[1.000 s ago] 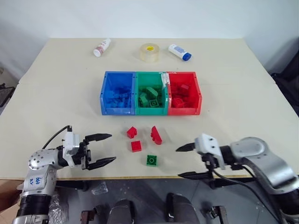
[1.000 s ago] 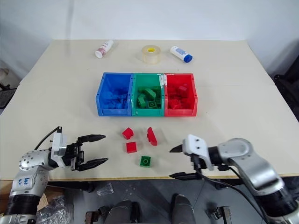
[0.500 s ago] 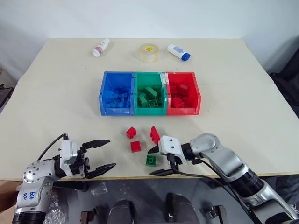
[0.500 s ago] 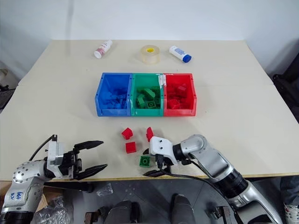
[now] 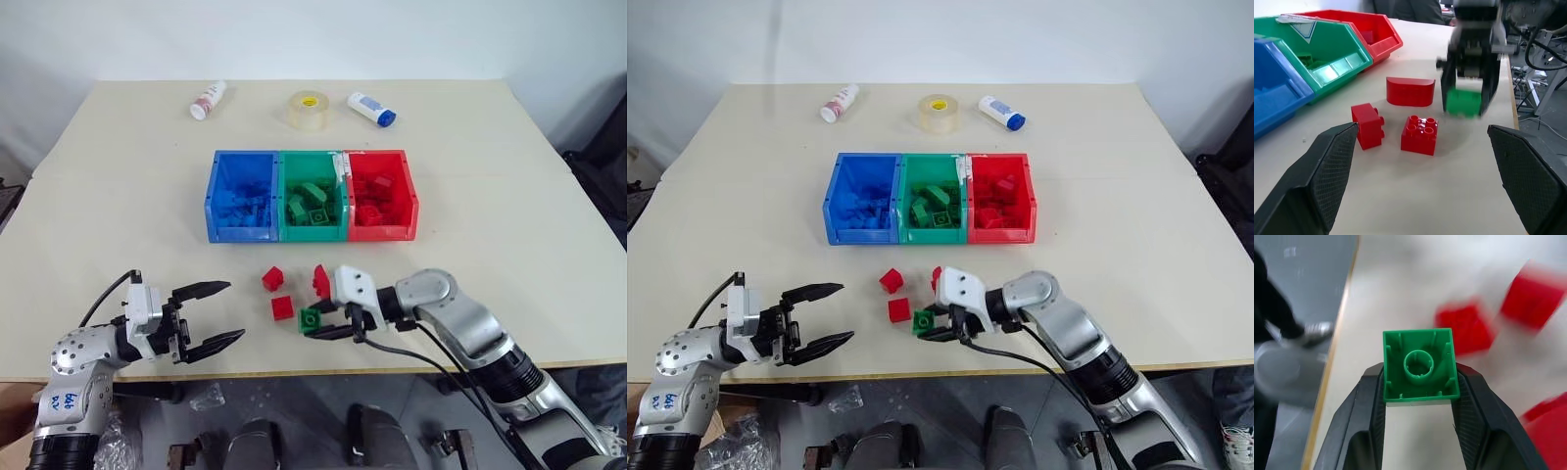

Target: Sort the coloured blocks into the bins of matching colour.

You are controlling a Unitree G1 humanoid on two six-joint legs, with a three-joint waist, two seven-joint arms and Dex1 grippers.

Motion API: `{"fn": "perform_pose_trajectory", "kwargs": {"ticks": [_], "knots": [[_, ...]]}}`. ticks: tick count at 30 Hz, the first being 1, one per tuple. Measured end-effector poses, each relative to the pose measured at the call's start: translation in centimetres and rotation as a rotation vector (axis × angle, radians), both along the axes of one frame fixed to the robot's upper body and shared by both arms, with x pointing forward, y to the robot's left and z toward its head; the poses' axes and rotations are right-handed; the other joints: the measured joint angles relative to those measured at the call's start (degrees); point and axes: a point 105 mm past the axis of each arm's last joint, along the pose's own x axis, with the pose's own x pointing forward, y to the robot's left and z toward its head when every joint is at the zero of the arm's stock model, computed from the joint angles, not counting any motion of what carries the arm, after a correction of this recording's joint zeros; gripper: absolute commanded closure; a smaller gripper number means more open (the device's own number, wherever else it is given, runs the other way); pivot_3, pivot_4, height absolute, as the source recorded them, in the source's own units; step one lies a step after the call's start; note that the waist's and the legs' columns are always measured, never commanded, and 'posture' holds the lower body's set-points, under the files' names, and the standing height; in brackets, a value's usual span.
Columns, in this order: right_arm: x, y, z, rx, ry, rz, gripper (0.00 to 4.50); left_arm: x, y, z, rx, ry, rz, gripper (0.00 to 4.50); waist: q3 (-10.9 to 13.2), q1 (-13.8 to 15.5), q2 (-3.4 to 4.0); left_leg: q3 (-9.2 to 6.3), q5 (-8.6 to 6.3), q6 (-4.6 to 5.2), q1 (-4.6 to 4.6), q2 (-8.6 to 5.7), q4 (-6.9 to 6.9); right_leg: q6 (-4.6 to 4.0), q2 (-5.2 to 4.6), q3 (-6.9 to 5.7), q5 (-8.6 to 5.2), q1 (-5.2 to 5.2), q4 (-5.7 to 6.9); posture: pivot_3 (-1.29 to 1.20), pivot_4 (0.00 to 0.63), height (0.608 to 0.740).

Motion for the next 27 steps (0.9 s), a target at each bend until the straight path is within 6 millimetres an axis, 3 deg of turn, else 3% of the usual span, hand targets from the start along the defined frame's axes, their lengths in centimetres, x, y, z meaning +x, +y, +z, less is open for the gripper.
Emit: {"fn": "perform_pose_trajectory", "kwargs": {"ticks": [5,10,14,19,27], "knots": [[2.4,0.7,4.4,0.123,-0.084,-0.061,3.02,0.5,0.2,0.0,-0.006,-0.004,0.007,0.00,0.0,-0.1,0.00,0.02,-0.01,-0.01,-0.01,0.00,-0.01,0.00,0.01,0.01,0.00,-0.03,0.00,0.00,0.150,0.740],[8.0,0.8,8.4,0.226,-0.189,-0.243,3.02,1.4,0.0,0.5,-0.007,-0.029,-0.001,0.00,0.0,-0.2,0.00,0.06,-0.01,-0.01,-0.02,0.00,-0.03,0.00,0.02,0.01,0.00,-0.05,0.02,0.00,0.150,0.740],[12.2,0.2,9.4,0.283,-0.207,-0.393,1.64,1.9,0.0,0.5,-0.004,-0.041,-0.002,0.00,0.0,-0.4,0.01,0.09,-0.01,-0.01,-0.04,0.00,-0.08,0.00,0.04,0.01,0.00,-0.08,0.00,0.00,0.150,0.740],[13.0,0.0,8.9,0.297,-0.202,-0.408,0.05,2.4,0.0,0.6,-0.001,-0.054,-0.008,0.00,0.0,-0.7,0.02,0.12,-0.01,-0.01,-0.04,0.00,-0.10,0.01,0.04,0.02,0.00,-0.08,-0.03,0.00,0.150,0.740],[12.0,-1.2,8.4,0.276,-0.216,-0.372,0.05,2.7,-0.3,0.4,-0.004,-0.045,-0.035,0.00,0.0,-1.4,0.03,0.10,-0.01,-0.01,-0.04,0.01,-0.10,0.01,0.04,0.02,0.00,-0.07,-0.02,0.00,0.150,0.740]]}}
